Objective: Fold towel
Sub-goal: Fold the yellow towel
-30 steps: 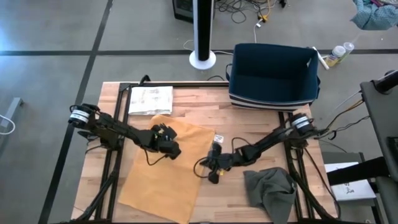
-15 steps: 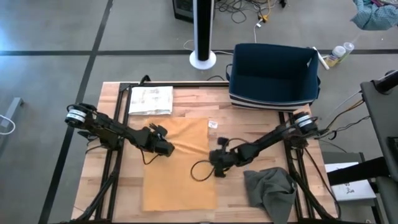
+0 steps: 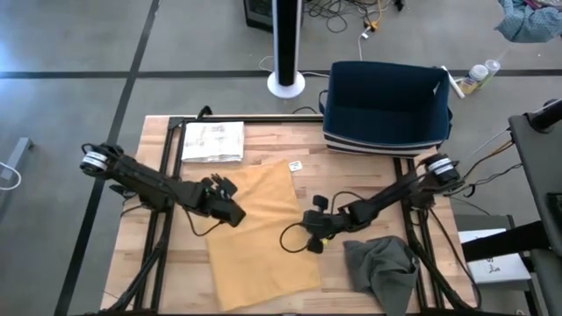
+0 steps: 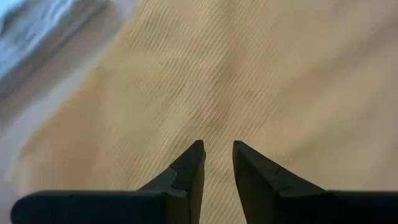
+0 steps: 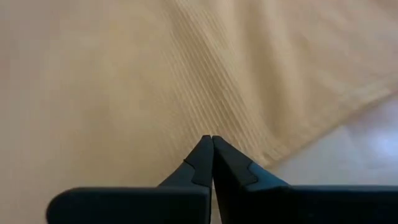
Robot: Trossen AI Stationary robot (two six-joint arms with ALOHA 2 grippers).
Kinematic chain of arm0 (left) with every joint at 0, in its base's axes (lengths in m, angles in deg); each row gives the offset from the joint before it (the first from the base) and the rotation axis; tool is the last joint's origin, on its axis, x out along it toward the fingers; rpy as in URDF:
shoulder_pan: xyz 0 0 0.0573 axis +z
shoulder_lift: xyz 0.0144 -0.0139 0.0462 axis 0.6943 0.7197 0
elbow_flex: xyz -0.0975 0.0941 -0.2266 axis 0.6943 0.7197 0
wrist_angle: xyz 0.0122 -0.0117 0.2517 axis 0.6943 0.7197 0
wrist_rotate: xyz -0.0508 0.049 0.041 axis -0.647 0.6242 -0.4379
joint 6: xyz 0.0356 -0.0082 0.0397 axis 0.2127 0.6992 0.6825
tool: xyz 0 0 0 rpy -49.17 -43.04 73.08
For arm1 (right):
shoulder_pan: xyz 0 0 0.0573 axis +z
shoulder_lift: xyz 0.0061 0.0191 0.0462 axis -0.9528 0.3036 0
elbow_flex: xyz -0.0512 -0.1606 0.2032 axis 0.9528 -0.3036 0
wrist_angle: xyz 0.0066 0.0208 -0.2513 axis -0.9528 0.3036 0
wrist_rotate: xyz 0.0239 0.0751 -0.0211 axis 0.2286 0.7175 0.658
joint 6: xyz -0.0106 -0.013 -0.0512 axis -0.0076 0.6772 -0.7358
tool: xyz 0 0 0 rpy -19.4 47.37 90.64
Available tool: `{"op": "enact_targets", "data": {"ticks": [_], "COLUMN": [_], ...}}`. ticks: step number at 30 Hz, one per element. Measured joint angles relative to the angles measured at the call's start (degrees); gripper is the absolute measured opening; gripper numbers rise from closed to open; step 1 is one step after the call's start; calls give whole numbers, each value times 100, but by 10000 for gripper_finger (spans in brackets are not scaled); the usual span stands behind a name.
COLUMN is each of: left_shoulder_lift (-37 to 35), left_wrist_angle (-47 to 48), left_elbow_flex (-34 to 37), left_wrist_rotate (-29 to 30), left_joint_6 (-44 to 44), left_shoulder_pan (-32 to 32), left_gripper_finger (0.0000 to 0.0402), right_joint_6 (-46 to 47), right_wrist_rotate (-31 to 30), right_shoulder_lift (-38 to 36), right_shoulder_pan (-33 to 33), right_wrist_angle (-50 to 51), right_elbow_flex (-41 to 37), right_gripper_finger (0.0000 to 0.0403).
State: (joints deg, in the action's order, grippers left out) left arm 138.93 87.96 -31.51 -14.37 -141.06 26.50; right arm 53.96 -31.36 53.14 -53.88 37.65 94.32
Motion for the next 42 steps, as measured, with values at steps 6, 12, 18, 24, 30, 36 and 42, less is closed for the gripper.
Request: {"op": "enact_targets", "data": {"ticks": [6,12,18,24,30,36,42], "left_shoulder_lift": [220,807,976,811,510,287,293], "left_wrist_angle": [-779,-2649,-3206,-1446,-996,-1182,-1452], "left_elbow_flex": [866,1194,479,-416,-602,-402,-97], "left_wrist_rotate": [-499,273,254,522,270,-459,-466], "left_joint_6": [-746,-181,1699,2068,2058,1575,1452], "left_shoulder_pan": [-287,-59,291,305,803,1857,2610], "left_gripper_finger": [76,76,76,76,76,76,67], "right_joint_6": [407,836,566,157,282,227,641], "right_wrist_rotate": [190,383,176,-972,-1200,-1200,-1218], "right_shoulder_lift": [242,-206,-985,-1392,-1287,-1043,-830], "right_shoulder_pan": [97,476,487,95,-350,-490,-499], "right_wrist_angle": [100,838,1056,1511,1281,687,435], "right_elbow_flex": [-3,-14,104,59,29,38,176], "right_gripper_finger": [0,0,0,0,0,0,0]}}
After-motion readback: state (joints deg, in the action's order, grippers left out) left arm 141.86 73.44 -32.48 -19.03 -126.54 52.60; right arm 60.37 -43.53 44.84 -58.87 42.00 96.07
